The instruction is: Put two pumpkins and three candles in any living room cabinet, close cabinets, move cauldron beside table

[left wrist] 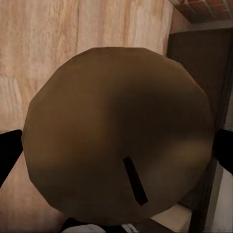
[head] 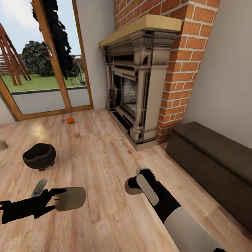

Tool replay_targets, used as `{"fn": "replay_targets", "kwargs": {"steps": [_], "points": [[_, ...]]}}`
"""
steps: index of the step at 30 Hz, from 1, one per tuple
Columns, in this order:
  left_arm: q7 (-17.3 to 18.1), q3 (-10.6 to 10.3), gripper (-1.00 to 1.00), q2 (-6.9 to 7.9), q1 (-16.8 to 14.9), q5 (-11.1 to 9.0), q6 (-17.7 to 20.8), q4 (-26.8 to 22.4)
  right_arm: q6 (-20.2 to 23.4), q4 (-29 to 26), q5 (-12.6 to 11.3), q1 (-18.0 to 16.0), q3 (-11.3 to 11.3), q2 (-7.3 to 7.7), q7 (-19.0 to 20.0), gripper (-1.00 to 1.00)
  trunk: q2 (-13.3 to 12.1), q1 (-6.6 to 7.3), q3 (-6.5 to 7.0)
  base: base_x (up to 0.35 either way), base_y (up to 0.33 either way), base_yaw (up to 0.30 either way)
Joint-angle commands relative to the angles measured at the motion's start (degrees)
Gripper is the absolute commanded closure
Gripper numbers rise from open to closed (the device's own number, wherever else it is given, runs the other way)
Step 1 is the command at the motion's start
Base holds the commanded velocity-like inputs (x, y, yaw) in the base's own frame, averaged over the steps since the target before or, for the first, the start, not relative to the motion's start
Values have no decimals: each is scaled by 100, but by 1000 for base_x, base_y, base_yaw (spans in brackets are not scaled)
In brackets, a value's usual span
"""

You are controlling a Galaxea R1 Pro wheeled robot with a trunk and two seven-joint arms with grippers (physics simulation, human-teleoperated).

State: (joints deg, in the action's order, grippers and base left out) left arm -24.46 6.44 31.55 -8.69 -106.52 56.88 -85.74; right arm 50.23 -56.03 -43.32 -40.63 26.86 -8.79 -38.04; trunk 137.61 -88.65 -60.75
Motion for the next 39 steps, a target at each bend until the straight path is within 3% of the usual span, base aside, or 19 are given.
{"fn": "replay_targets", "kwargs": {"steps": [1, 39], "points": [[-59, 7, 100, 0, -1, -88, 7, -8, 5, 0, -54, -6, 12, 0, -63, 100, -39, 27, 10, -336, 0, -260], [-59, 7, 100, 0, -1, -88, 7, -13, 4, 13, -54, -6, 12, 0, -63, 100, -1563, 862, 581, -336, 0, -266]]}}
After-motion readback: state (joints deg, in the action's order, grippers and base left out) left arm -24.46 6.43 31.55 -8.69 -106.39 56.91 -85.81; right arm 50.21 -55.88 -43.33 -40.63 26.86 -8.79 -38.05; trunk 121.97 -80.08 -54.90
